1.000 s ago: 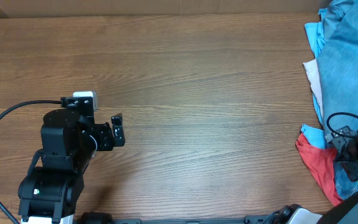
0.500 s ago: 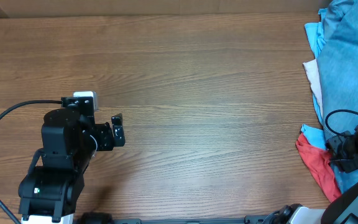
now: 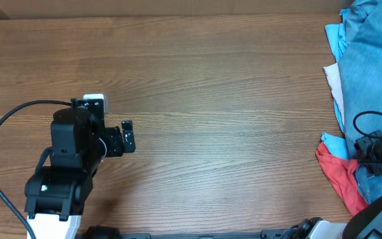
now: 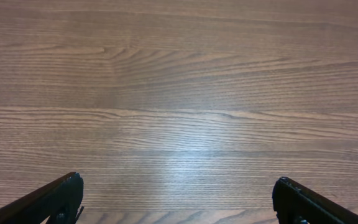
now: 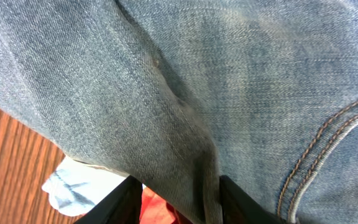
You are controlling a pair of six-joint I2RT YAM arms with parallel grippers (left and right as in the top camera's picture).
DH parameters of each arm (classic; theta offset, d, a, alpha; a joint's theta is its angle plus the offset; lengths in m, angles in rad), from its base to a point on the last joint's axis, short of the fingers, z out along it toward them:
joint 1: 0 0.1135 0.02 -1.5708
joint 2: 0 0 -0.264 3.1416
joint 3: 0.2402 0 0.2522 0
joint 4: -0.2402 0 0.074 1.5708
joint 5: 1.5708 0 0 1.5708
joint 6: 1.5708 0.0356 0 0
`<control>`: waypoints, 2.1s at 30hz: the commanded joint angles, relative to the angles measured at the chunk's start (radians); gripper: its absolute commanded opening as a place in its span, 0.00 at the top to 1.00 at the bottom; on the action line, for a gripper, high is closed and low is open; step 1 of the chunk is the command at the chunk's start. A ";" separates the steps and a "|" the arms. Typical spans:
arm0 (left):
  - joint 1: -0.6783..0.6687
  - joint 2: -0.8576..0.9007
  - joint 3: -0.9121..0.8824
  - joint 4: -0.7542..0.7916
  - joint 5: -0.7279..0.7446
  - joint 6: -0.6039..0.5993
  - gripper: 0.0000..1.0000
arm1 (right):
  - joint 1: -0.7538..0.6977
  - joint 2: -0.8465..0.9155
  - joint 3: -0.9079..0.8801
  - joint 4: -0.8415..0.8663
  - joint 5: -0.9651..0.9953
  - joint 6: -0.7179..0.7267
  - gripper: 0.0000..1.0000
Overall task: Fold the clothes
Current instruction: 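Reach the right gripper into the clothes pile and grasp the blue jeans, then pull the jeans out of the pile leftward onto the table with right gripper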
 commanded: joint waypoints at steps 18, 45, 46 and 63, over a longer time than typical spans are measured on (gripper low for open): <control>0.006 0.014 0.027 0.004 0.010 -0.006 0.00 | -0.002 -0.014 0.046 -0.041 -0.182 -0.064 0.96; 0.006 0.014 0.027 0.010 0.010 -0.007 0.00 | 0.892 -0.282 0.445 -0.175 -0.406 -0.137 0.96; 0.006 0.014 0.027 0.010 0.010 -0.007 0.00 | 0.938 -0.250 0.445 -0.151 -0.389 -0.121 0.96; 0.004 0.037 0.027 0.009 0.117 -0.007 0.00 | 0.999 -0.053 0.492 0.040 -0.233 -0.158 0.46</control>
